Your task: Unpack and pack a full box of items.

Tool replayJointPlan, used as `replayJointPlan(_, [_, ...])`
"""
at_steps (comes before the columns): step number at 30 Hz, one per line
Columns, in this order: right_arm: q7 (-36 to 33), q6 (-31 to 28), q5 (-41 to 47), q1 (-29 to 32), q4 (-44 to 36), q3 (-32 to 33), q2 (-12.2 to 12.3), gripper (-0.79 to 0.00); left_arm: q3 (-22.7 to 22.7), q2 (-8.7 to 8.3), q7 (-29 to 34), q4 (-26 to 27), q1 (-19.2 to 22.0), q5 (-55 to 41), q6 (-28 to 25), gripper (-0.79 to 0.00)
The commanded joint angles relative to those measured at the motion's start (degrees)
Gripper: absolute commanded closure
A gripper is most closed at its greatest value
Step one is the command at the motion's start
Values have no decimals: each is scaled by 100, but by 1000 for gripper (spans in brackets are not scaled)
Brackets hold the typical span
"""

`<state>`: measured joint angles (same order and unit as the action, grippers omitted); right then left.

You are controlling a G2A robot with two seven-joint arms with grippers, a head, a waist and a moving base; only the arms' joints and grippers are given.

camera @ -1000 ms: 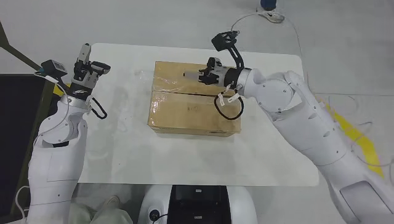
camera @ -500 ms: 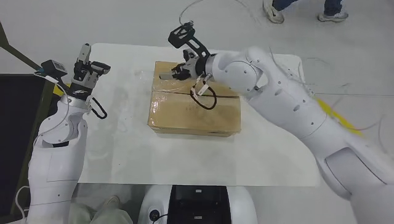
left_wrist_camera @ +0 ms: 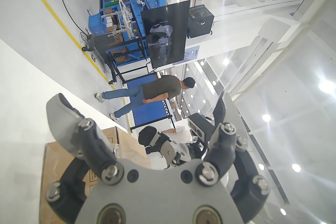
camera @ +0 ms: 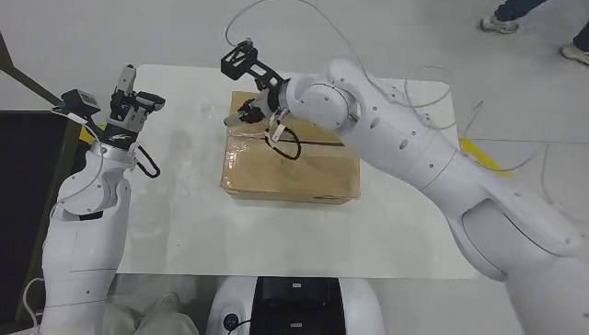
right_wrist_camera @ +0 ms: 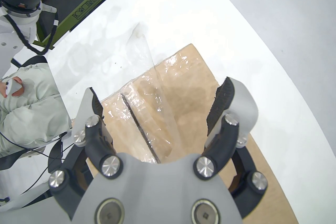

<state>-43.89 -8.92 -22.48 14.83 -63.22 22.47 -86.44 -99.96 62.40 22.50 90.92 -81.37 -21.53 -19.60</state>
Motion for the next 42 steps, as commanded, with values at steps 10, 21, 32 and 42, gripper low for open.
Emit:
replayJointPlan(10, [-39, -444, -169, -173, 645, -238, -480, -619, 0, 0, 0, 0, 0, 0, 0, -785])
replayJointPlan(21, [-57, -820, -200, -314, 1273, -244, -857, -329, 0, 0, 0, 0, 0, 0, 0, -785])
replayJointPlan(32, [-93, -856, -499, -361, 1520, -189, -1073, 0, 0, 0, 0, 0, 0, 0, 0, -785])
replayJointPlan(42, [71, -844, -703, -232, 1406, 86, -1062, 0, 0, 0, 0, 0, 0, 0, 0, -785])
